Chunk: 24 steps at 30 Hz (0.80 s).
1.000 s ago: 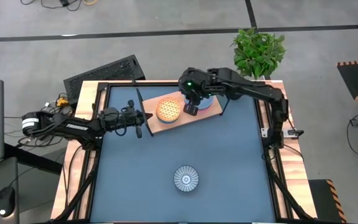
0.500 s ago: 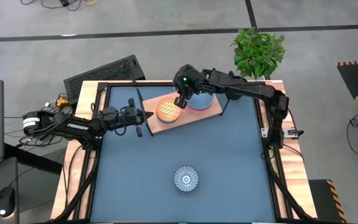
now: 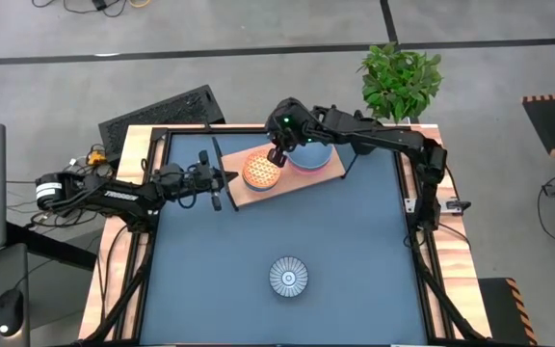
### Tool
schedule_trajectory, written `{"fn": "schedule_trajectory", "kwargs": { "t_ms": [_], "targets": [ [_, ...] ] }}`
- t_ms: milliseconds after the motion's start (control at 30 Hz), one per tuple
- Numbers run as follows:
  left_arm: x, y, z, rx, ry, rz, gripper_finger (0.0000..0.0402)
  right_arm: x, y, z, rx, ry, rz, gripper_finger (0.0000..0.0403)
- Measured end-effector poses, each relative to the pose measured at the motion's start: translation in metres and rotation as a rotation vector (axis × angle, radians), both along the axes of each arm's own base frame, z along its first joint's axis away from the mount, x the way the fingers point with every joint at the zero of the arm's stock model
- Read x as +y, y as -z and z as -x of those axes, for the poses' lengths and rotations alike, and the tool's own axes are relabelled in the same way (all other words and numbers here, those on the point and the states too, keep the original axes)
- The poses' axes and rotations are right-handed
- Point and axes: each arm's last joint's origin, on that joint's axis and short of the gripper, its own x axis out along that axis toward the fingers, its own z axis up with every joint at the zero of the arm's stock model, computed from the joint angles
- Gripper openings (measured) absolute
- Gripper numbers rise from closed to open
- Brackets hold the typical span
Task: Place and stack bowls onto a shelf
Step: Adjust the stacked colored bowls
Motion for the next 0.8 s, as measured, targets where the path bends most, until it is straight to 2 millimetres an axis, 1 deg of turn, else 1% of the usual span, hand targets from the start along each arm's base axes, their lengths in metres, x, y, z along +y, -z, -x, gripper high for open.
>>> {"fn": "schedule_trajectory", "kwargs": {
  "t_ms": [33, 133, 200, 233, 333, 433, 567, 800],
  "targets": [
    [0.000, 0.000, 0.000, 0.003, 0.003, -0.003, 0.0000, 0.000, 0.004, -0.005, -0.005, -0.001, -0.004, 0.0024],
    [0.000, 0.001, 0.000, 0.022, 0.006, -0.020, 0.0000, -0.001, 0.025, -0.012, 0.051, -0.011, -0.032, 0.0021],
    [0.001, 0.001, 0.000, 0.030, 0.007, -0.030, 0.0000, -0.001, 0.032, -0.019, 0.044, -0.019, -0.030, 0.0023],
    [0.002, 0.001, 0.000, 0.031, 0.006, -0.032, 0.0000, 0.001, 0.033, -0.019, 0.055, -0.023, -0.035, 0.0025],
    [0.004, 0.002, 0.001, 0.045, -0.002, -0.044, 0.0000, 0.002, 0.033, -0.020, 0.048, -0.024, -0.031, 0.0030],
    [0.006, 0.002, 0.002, 0.047, -0.001, -0.046, 0.0000, 0.004, 0.032, -0.021, 0.050, -0.017, -0.014, 0.0026],
    [0.009, 0.002, 0.003, 0.050, 0.009, -0.053, 0.0000, -0.003, 0.032, -0.018, 0.052, -0.001, -0.015, 0.0020],
    [0.012, 0.002, 0.005, 0.057, 0.009, -0.061, 0.0000, -0.010, 0.031, -0.016, 0.047, 0.046, 0.006, 0.0027]
  ]
}}
